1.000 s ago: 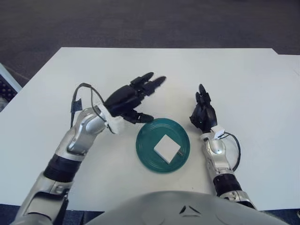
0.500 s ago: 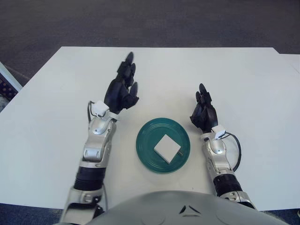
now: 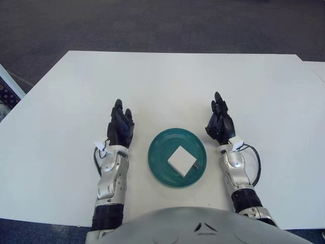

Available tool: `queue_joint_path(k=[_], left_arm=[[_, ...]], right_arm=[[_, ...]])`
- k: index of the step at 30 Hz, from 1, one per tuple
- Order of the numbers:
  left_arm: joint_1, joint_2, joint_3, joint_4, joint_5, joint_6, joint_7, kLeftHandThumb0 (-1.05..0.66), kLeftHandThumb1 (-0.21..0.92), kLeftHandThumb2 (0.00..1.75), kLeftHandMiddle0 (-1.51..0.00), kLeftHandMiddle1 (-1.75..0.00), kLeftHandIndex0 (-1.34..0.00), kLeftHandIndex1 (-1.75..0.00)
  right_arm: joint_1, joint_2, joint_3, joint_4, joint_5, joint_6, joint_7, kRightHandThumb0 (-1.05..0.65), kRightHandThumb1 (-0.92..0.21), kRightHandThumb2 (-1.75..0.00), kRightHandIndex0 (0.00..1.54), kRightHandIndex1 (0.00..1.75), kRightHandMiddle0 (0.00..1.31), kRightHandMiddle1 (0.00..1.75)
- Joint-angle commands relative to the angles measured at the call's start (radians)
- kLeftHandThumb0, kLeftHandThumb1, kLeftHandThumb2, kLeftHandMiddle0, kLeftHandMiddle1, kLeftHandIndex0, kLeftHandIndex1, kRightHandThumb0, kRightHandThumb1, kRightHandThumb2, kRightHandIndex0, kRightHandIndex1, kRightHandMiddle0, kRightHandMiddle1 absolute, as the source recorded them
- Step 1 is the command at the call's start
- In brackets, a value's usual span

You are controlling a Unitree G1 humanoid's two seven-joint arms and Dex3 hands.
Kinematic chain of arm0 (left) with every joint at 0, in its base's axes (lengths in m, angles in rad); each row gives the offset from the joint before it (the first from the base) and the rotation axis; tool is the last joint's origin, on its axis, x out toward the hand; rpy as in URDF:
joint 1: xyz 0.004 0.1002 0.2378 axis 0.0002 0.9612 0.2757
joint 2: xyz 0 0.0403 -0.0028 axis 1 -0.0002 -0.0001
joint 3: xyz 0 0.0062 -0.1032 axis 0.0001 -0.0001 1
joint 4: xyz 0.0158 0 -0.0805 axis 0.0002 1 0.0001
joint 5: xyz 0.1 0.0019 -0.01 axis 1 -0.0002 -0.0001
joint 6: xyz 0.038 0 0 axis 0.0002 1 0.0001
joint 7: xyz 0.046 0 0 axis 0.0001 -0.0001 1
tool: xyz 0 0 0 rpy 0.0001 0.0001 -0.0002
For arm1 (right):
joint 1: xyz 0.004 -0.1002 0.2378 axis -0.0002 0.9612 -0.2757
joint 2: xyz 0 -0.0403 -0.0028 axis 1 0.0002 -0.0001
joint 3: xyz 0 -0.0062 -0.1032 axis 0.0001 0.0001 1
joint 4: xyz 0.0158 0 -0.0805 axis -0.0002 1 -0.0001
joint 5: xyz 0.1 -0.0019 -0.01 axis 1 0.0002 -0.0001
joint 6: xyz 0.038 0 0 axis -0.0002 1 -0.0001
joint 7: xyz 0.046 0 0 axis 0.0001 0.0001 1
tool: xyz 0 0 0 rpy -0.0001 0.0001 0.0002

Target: Put the charger into the plate.

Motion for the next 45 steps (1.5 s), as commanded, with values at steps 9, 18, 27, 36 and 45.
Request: queue_joint_path(k=[9, 18, 27, 36, 45], left_arm=[[-0.017, 0.004, -0.013, 0.270, 0.115, -0.264, -0.083, -1.05, 0.92, 0.87, 0.00, 0.00, 0.00, 0.00], [-0.029, -0.001, 0.013, 0.373, 0.118, -0.332, -0.097, -1.05, 0.92, 0.88, 0.00, 0.00, 0.00, 0.00], [-0.024, -0.016, 0.021, 0.391, 0.093, -0.352, -0.124, -1.05, 0.92, 0.88, 0.00, 0.00, -0.02, -0.01], [0.014, -0.035, 0.022, 0.389, 0.053, -0.357, -0.208, -1.05, 0.92, 0.85, 0.00, 0.00, -0.05, -0.03], [0.018, -0.078, 0.024, 0.376, 0.039, -0.453, -0.208, -1.05, 0.92, 0.83, 0.00, 0.00, -0.04, -0.70]], right_arm=[[0.125, 0.001, 0.001, 0.065, -0.012, 0.034, 0.004, -0.97, -0.92, -0.94, 0.00, 0.00, 0.03, 0.05], [0.126, 0.000, 0.000, 0.060, -0.019, 0.051, -0.006, -0.96, -0.92, -0.96, 0.00, 0.00, 0.03, 0.06], [0.132, -0.011, -0.007, 0.061, -0.001, 0.039, 0.014, -0.94, -0.92, -0.98, 0.00, 0.00, 0.02, 0.07], [0.129, -0.018, -0.015, 0.061, -0.004, 0.051, 0.016, -0.95, -0.92, -0.98, 0.00, 0.00, 0.03, 0.08], [0.138, -0.021, -0.021, 0.047, 0.005, 0.063, 0.029, -0.93, -0.92, -0.97, 0.00, 0.00, 0.02, 0.10]])
